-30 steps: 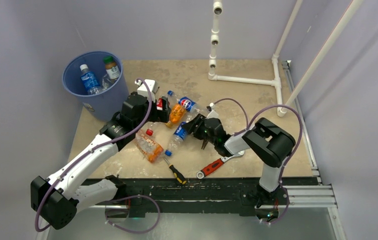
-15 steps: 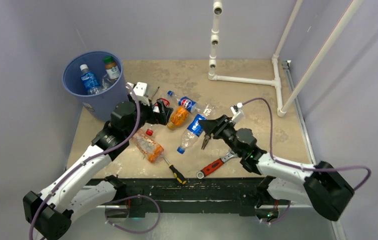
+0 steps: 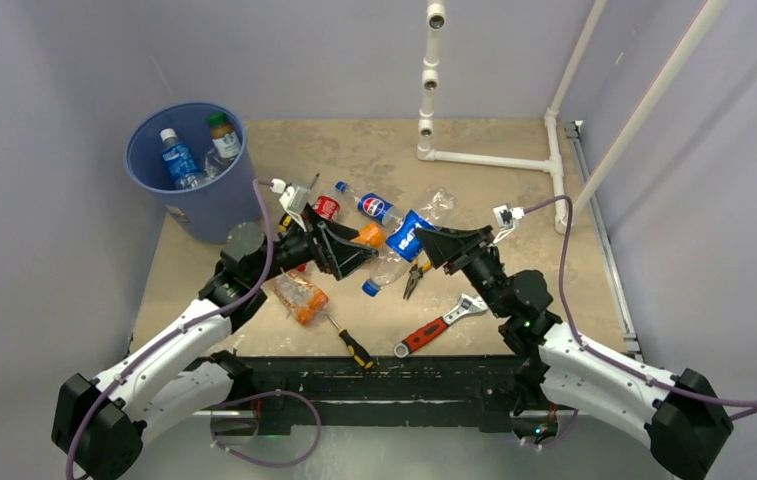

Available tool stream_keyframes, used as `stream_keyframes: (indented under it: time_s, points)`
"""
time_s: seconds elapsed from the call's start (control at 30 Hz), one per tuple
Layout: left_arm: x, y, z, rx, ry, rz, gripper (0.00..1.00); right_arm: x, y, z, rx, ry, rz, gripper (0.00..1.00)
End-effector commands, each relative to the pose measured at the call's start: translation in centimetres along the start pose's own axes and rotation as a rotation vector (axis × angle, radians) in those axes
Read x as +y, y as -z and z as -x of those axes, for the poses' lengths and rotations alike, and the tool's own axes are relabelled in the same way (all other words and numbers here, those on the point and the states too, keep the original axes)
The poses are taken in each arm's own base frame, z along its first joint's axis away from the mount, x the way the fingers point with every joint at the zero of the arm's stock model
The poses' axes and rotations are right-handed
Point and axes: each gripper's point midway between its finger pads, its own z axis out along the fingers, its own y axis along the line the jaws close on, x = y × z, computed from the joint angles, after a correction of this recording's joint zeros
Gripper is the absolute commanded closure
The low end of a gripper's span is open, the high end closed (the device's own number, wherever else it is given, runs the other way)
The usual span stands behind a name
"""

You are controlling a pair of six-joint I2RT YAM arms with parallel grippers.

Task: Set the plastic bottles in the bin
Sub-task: Pick up the plastic bottle at the center of the board.

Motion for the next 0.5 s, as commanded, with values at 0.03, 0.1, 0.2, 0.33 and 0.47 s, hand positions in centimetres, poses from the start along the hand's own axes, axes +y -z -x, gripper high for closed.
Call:
stream_keyframes:
  time_s: [0.03,0.1,0.2,0.33,0.47]
  points:
    - [-5.4,1.4,0.9,0.051,-0.055,-0.216,0.01,2.7,-0.4,2.9,-0.049,0.034,0.070,0.60]
    - [-5.4,1.6,-0.3,0.138,-0.044,-0.228,0.03,2.9,-0.5,2.9,-0.032,0.032,0.077,0.60]
    - [-4.8,1.9,-1.9,0.233,-0.054,-0.211,0.06,3.5,-0.5,3.1,-0.015,0.029,0.108,0.61]
    - [-4.9,2.1,-2.6,0.278,-0.046,-0.221,0.11,3.9,-0.5,3.4,-0.014,0.035,0.117,0.61]
    - [-4.1,1.9,-3.8,0.336,-0.049,-0.192,0.13,4.5,-0.5,4.1,-0.032,0.034,0.132,0.61]
